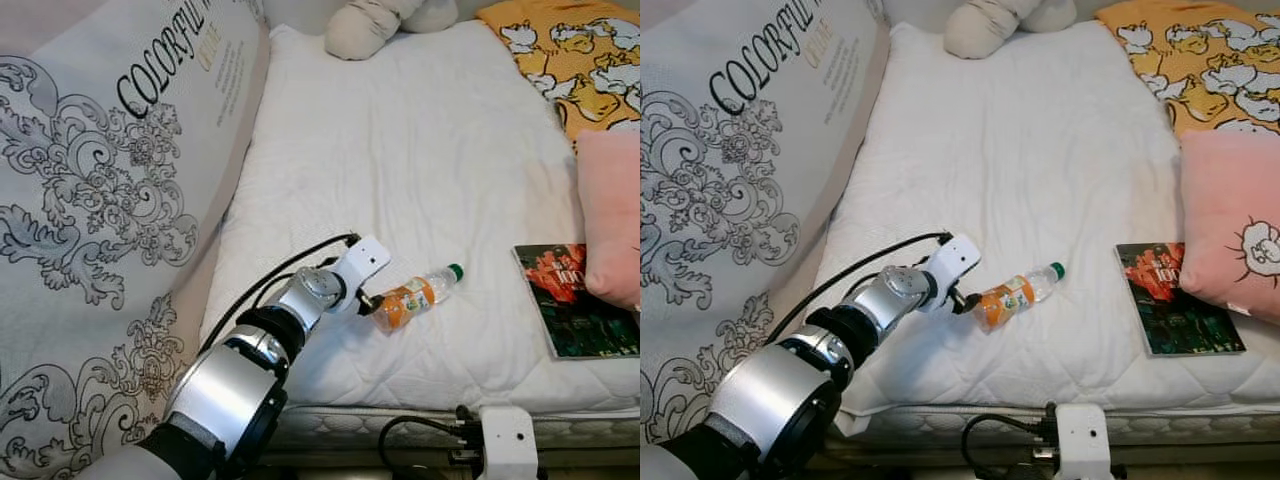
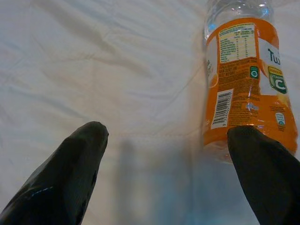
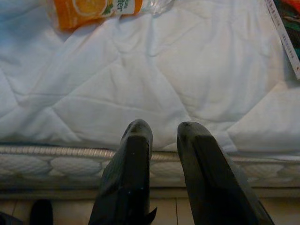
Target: Clean up the room
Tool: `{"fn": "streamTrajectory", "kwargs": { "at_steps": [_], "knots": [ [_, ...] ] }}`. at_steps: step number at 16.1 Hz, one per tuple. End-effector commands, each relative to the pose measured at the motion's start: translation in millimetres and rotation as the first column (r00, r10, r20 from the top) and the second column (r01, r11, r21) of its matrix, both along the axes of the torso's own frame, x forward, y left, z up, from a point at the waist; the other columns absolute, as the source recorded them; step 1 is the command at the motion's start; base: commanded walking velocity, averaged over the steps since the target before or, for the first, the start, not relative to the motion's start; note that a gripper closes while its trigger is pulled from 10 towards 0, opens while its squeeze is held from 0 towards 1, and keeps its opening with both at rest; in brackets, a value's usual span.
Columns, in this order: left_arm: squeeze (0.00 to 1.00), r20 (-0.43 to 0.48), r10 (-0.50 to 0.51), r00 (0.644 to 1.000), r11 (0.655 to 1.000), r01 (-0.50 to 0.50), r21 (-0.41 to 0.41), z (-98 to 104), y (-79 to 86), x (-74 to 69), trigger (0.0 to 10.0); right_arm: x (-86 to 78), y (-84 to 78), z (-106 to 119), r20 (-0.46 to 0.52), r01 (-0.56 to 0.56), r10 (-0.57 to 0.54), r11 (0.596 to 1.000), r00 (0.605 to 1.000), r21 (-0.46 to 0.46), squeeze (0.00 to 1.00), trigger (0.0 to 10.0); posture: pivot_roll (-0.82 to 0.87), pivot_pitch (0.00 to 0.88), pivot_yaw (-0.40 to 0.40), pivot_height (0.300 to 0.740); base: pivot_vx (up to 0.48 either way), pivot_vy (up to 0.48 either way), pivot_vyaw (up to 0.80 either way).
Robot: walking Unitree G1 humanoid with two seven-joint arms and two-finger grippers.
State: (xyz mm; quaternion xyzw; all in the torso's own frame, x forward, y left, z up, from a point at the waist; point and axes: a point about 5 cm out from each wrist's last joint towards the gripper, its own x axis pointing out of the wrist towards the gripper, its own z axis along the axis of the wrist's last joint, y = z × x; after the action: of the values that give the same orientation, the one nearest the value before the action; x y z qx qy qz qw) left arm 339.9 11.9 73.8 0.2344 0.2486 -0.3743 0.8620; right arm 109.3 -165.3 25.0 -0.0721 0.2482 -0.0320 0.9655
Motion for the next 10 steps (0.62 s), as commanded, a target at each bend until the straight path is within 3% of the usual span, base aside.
{"fn": "streamTrajectory", "kwargs": {
  "at_steps": [1,2,7,9,10],
  "knots": [
    [1.0,-0.057,-0.085,0.995,0.995,0.081,-0.057,-6.4,-44.0,-25.1,10.0,-2.1,5.8,0.1,0.0,-0.008,0.008,1.0,1.0,0.01,0.0,10.0,-0.2,0.082,0.127,0.74,0.0,0.0,0.0],
    [0.0,-0.073,-0.085,0.994,0.995,0.081,-0.059,-9.7,-46.8,-29.0,10.0,-2.8,7.7,0.7,0.0,-0.012,0.012,1.0,1.0,0.011,0.0,10.0,-0.21,0.091,0.129,0.74,0.0,0.0,0.0],
    [0.0,-0.126,-0.093,0.988,0.993,0.083,-0.083,-15.9,-54.7,-38.9,10.0,-11.8,11.6,-0.1,-0.02,-0.012,0.013,1.0,1.0,0.014,0.0,10.0,-0.22,0.114,0.136,0.74,0.0,0.0,0.0],
    [0.0,-0.082,-0.089,0.993,0.994,0.083,-0.075,-8.5,-51.2,-30.8,10.0,-12.2,12.5,0.3,-0.02,-0.011,0.011,1.0,1.0,0.015,0.0,10.0,-0.22,0.117,0.136,0.74,0.0,0.0,0.0],
    [0.0,0.0,-0.094,0.996,0.995,0.094,-0.046,1.6,-47.8,-21.0,10.0,-12.7,12.9,0.3,-0.02,-0.012,0.012,1.0,1.0,0.015,0.0,10.0,-0.22,0.118,0.137,0.74,0.0,0.0,0.0]
  ]
}}
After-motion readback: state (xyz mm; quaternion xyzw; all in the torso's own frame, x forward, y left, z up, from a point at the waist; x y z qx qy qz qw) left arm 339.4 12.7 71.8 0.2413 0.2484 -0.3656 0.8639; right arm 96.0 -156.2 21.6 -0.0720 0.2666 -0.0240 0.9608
